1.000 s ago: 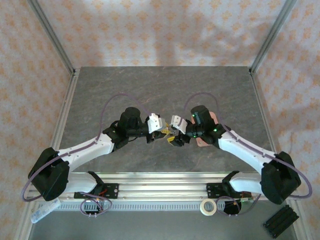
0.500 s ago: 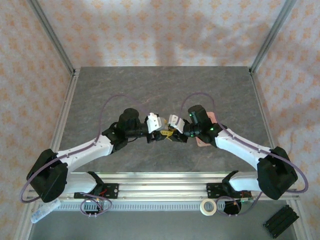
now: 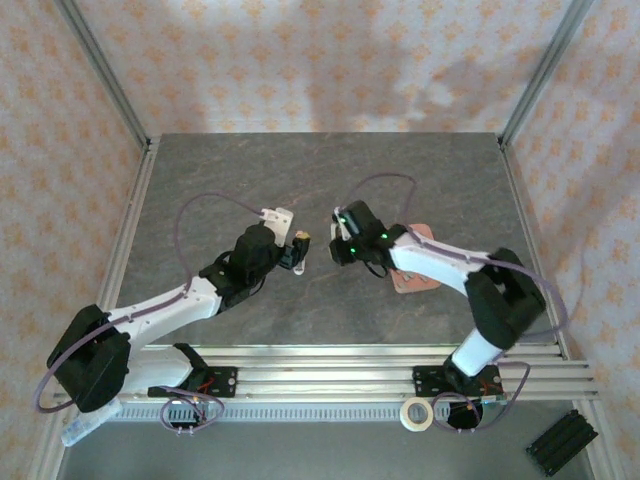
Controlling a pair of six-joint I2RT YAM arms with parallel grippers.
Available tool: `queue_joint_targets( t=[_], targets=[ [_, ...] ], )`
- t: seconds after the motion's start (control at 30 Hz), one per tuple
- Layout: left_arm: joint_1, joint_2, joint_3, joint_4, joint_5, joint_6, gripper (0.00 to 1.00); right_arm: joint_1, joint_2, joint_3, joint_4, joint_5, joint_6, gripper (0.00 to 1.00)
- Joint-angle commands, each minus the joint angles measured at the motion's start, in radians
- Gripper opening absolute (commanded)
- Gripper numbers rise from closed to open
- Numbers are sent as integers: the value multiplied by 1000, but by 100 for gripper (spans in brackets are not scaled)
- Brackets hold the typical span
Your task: Load the staples into the stapler
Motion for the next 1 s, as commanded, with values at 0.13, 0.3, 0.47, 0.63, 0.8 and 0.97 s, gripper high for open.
queue_joint_targets(
  t=[0.13, 0.3, 0.47, 0.63, 0.8, 0.97],
  targets=[
    [1, 33, 31, -129, -243, -228, 69, 80, 176, 205, -249, 164, 364, 24],
    [5, 24, 12, -126, -262, -244, 69, 84, 268, 280, -326, 88, 477, 25],
    [14, 21, 7, -129, -255, -228, 69, 101, 320, 334, -367, 106, 490, 26],
    [17, 15, 3, -125, -248, -233, 69, 101, 342, 358, -365, 135, 508, 29],
    [18, 9, 0, -119, -245, -229, 69, 100, 354, 389, -375, 144, 521, 43],
    [20, 8, -1, -117, -235, -218, 69, 101, 348, 392, -374, 133, 521, 51]
  ],
)
